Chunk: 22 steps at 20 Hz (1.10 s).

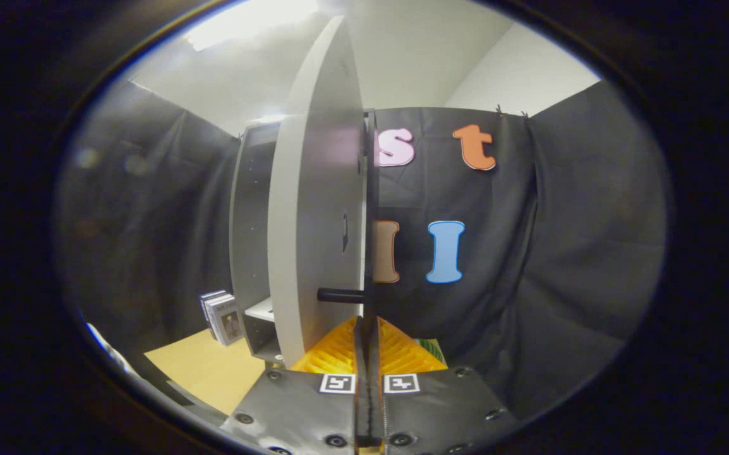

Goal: Open the shoe cabinet door, grab the shoes and put them into the shoe cabinet, then close the shoe cabinet door.

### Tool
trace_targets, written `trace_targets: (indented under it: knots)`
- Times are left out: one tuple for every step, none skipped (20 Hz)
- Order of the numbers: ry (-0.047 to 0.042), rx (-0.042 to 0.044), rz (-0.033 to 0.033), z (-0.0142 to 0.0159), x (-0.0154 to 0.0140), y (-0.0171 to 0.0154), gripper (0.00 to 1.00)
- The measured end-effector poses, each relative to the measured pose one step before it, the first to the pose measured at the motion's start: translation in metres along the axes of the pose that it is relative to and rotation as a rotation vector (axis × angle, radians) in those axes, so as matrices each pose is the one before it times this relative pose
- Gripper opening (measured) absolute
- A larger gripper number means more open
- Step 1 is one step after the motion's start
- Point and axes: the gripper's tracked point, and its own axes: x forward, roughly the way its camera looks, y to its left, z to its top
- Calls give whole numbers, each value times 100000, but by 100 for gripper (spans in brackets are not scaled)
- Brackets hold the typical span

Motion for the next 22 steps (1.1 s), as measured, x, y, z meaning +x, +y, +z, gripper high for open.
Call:
trace_targets:
  knots:
    - [-125, 1576, 322, 9, -288, 110, 2]
    - [-499, 501, 238, 147, -289, 78, 2]
    - [-320, -859, -244, -17, -214, 8, 2]
    - [-213, -1389, -1180, 54, -445, -91, 2]
    - [-282, -804, -1050, -114, -657, -241, 2]
    - [-327, -3, -771, 116, -692, 5, 2]
    - [-584, 426, -829, 92, -902, 127, 2]
    - [-275, 274, -951, 149, -934, 124, 2]
    - [-315, -272, -1206, 8, -892, 38, 2]
    - [-191, -682, -1186, 58, -903, 297, 2]
    - [-105, -743, -797, 44, -803, 449, 2]
    - [-64, -875, -170, -15, -657, 701, 2]
    - [-21, -1099, 207, -107, -436, 955, 2]
    - [199, -1214, 290, -225, -446, 1123, 2]
    - [576, -1127, 405, -420, -205, 1210, 2]
    - [380, -788, 392, -331, -57, 1333, 2]
    - [15, -397, 600, -334, -11, 1472, 2]
    - [-94, 298, 348, -258, 370, 1462, 2]
    - [-149, 940, 549, -376, 325, 1484, 2]
    - [306, 1678, 433, -543, 414, 1627, 2]
    - [331, 2121, 883, -594, 658, 1643, 2]
    - [555, 2001, 656, -681, 664, 1575, 2]
